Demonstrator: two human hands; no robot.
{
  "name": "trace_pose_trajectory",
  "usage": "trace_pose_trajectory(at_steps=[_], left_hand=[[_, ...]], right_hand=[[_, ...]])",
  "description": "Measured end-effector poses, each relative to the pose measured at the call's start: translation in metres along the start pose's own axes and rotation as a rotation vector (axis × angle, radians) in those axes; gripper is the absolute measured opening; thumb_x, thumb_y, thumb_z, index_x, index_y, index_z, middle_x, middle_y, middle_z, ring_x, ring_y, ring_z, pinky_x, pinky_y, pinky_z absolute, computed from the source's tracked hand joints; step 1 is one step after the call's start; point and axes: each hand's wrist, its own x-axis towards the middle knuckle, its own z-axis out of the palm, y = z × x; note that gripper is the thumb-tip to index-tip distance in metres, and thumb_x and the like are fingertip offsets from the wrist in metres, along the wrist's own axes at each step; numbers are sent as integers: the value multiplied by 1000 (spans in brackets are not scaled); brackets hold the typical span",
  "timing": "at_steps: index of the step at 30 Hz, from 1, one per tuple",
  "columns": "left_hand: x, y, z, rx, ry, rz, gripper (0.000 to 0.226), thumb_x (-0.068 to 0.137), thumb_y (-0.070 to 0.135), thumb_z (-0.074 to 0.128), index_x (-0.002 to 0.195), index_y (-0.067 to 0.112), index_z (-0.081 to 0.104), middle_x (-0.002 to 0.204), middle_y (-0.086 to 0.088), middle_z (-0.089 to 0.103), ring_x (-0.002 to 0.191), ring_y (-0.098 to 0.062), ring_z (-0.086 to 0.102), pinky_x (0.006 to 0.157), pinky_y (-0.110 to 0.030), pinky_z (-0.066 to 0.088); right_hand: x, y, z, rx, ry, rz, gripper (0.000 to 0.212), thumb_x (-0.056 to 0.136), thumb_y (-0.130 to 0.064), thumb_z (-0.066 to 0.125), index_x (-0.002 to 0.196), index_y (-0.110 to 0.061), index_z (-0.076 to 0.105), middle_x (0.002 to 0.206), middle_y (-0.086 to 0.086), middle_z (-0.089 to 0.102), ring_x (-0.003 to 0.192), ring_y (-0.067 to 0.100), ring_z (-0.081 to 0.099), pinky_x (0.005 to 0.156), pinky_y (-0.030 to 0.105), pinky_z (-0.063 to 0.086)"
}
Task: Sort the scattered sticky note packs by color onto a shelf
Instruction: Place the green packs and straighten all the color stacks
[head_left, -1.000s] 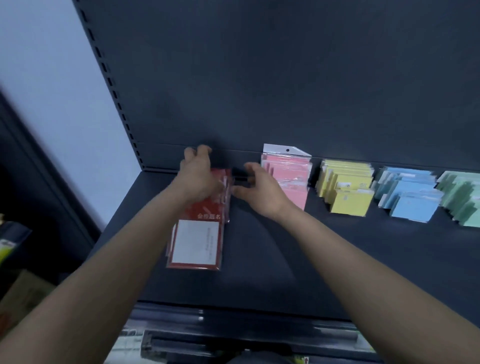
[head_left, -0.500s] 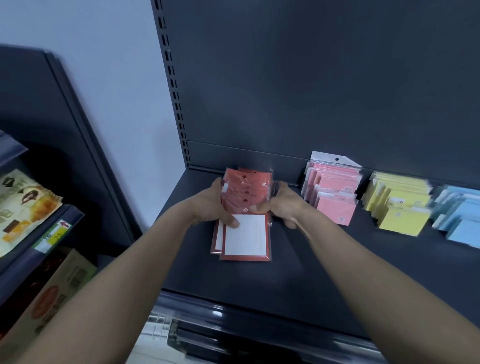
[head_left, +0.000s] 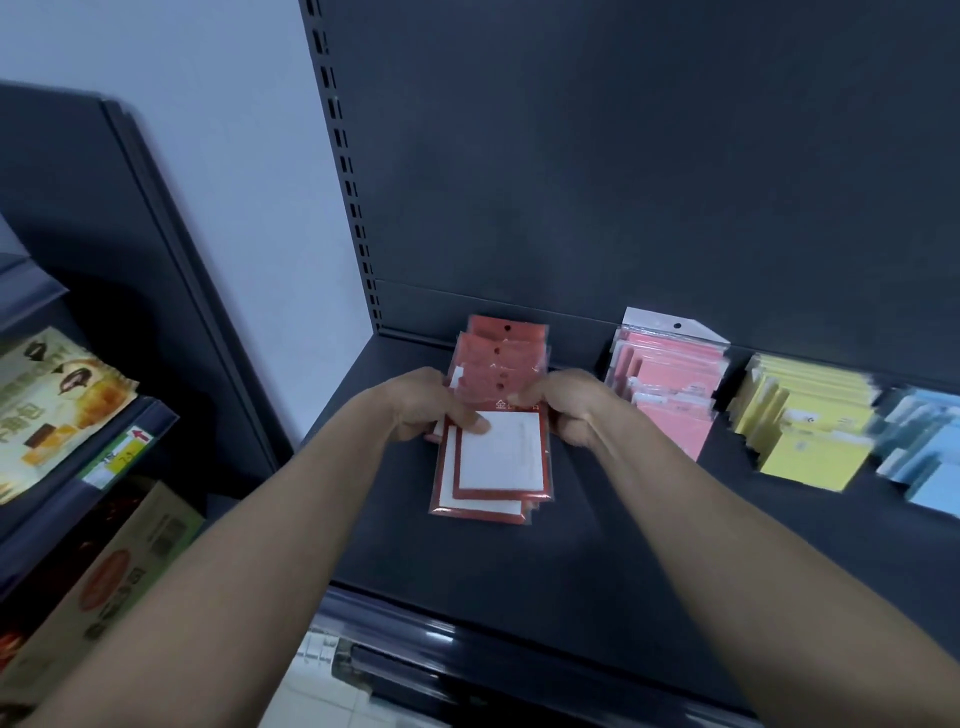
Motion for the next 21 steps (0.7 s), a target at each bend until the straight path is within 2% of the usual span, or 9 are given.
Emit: trace_pose_trajectory(at_steps=[3,6,8,10,11,13,15,18,21], left_hand=[[-4,-5,5,-16,-51,48,32,75,-4,71,104,9,64,104,-9,72,95,-23,69,76,-30,56],[-6,-9,8,2,-67,132,32,77,-8,67,103,11,63,97,-3,72,90,-16,68,65,-18,53],[-7,-9,9,36,-72,163,29,78,-8,66,100,11,63,88,0,70,82,-12,66,56,-13,49],[-3,-8,5,52,-56,193,36,76,-6,69,108,9,61,94,-3,69,89,-15,65,60,-16,50],[1,-6,1,51,-38,215,47,72,-4,72,115,10,58,102,-5,69,98,-16,65,65,-20,51],[7,3,-7,51,36,271,75,60,3,82,125,13,46,114,-3,65,110,-18,61,78,-28,54],[9,15,-13,112,104,362,90,55,8,85,129,18,35,114,1,62,108,-15,61,85,-30,54],[3,28,-14,135,201,515,83,69,-3,76,130,20,24,108,12,56,97,1,56,74,-14,48],[8,22,-17,103,193,595,78,71,-7,73,129,17,26,108,11,55,96,0,57,69,-12,50]], right_hand=[[0,7,-1,-33,-59,-64,41,77,6,70,116,-2,60,105,14,72,95,31,70,89,47,55],[-4,11,0,-114,-147,-97,69,71,3,77,130,-9,41,114,9,67,103,27,66,90,45,54],[-10,12,-1,-170,-167,-116,80,71,6,77,134,-15,33,120,8,63,113,26,60,100,44,48],[-16,8,-1,-211,-128,-171,84,72,7,76,137,-15,29,120,6,62,117,24,56,105,41,43],[-19,4,-1,-217,-103,-210,83,72,8,75,137,-16,28,116,5,63,115,22,56,103,38,43],[-28,-8,1,-194,-56,-311,82,74,11,73,136,-16,27,109,2,62,105,16,59,94,31,47],[-34,-21,3,-187,15,-442,87,72,12,74,137,-17,25,109,1,61,100,12,60,87,27,51],[-37,-27,10,-223,147,-620,89,70,9,76,136,-20,25,109,-5,59,98,6,61,82,22,53],[-37,-22,18,-205,209,-639,81,73,3,77,131,-27,28,113,-7,59,106,8,60,88,26,52]])
